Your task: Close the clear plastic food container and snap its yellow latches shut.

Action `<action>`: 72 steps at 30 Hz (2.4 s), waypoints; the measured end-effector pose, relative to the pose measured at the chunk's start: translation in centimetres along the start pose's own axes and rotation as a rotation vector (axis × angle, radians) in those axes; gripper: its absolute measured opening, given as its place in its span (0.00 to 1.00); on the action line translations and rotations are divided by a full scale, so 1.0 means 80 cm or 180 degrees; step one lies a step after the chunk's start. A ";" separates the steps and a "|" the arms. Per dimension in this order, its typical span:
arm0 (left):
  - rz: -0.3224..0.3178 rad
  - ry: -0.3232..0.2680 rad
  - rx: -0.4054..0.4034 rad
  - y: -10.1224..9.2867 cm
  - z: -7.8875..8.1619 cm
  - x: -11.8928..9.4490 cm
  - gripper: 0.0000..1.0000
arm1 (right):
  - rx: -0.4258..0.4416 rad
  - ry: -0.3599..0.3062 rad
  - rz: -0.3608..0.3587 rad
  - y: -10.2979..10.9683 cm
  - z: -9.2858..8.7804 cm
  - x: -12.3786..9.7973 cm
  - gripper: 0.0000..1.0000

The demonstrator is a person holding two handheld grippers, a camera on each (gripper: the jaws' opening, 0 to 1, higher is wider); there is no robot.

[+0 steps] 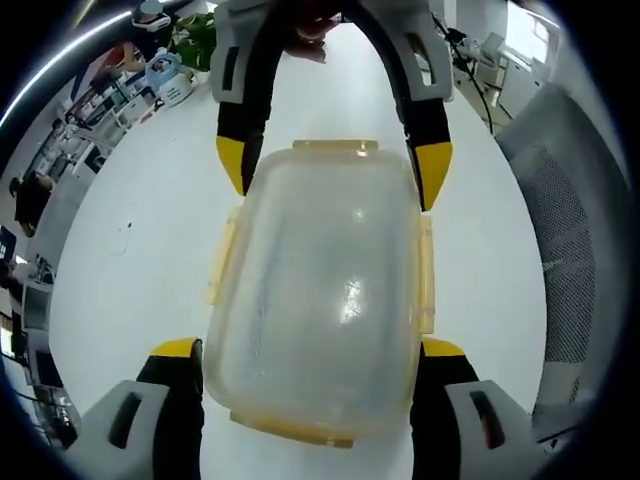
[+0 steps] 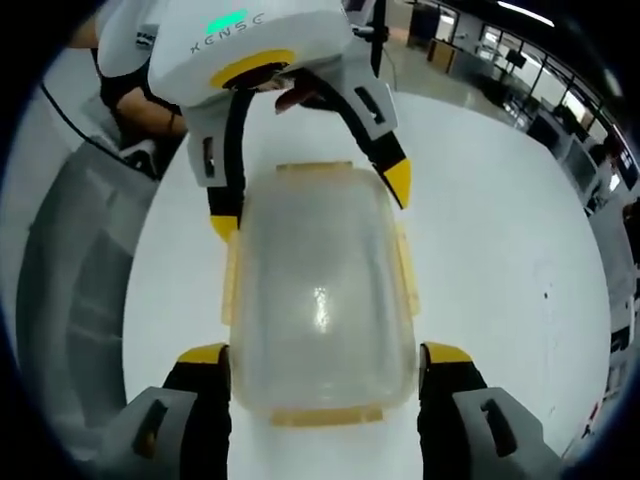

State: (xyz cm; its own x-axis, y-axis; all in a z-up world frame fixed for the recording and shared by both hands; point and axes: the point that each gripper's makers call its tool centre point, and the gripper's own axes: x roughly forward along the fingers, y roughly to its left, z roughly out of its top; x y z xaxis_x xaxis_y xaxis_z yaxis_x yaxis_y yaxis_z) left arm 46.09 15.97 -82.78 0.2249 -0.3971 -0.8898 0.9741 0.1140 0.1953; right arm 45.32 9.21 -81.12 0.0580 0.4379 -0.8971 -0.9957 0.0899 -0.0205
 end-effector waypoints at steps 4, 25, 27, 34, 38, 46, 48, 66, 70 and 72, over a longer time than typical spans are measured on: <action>0.0024 0.0021 0.0022 0.000 -0.002 -0.002 0.88 | 0.0057 -0.0078 -0.0048 -0.003 0.007 -0.008 0.84; 0.0260 -0.0069 -0.0124 0.000 -0.009 -0.018 0.99 | 0.0230 -0.0152 -0.0256 0.004 0.001 -0.017 1.00; 0.0265 -0.0108 -0.0191 -0.001 -0.008 -0.020 0.99 | 0.0292 -0.0198 -0.0280 0.005 0.001 -0.019 1.00; 0.0322 -0.0188 -0.0389 -0.003 -0.014 -0.026 0.99 | 0.0412 -0.0281 -0.0428 0.008 -0.008 -0.025 1.00; 0.0398 -0.0276 -0.0582 -0.002 -0.016 -0.032 0.99 | 0.0448 -0.0357 -0.0490 0.013 -0.009 -0.029 1.00; 0.0415 -0.0461 -0.0723 -0.016 -0.010 -0.044 0.99 | 0.0601 -0.0493 -0.0576 0.020 -0.010 -0.039 1.00; 0.0395 -0.0454 -0.0698 -0.022 -0.011 -0.045 0.99 | 0.0620 -0.0510 -0.0576 0.024 -0.011 -0.040 1.00; 0.0548 -0.0695 -0.0935 -0.053 -0.017 -0.065 0.99 | 0.0819 -0.0784 -0.0821 0.045 -0.017 -0.057 0.99; 0.0605 -0.0734 -0.1011 -0.058 -0.022 -0.071 0.99 | 0.0820 -0.0870 -0.0926 0.048 -0.017 -0.063 0.99; 0.0628 -0.0763 -0.1020 -0.060 -0.023 -0.073 0.99 | 0.0838 -0.0890 -0.0975 0.049 -0.020 -0.065 0.99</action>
State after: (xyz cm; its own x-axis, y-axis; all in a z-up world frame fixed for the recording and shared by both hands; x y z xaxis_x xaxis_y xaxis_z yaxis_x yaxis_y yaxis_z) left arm 40.06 19.40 -79.24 0.4418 -0.5350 -0.7201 0.8639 0.4702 0.1806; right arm 40.98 5.84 -77.27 0.3984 0.5762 -0.7137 -0.8800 0.4594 -0.1204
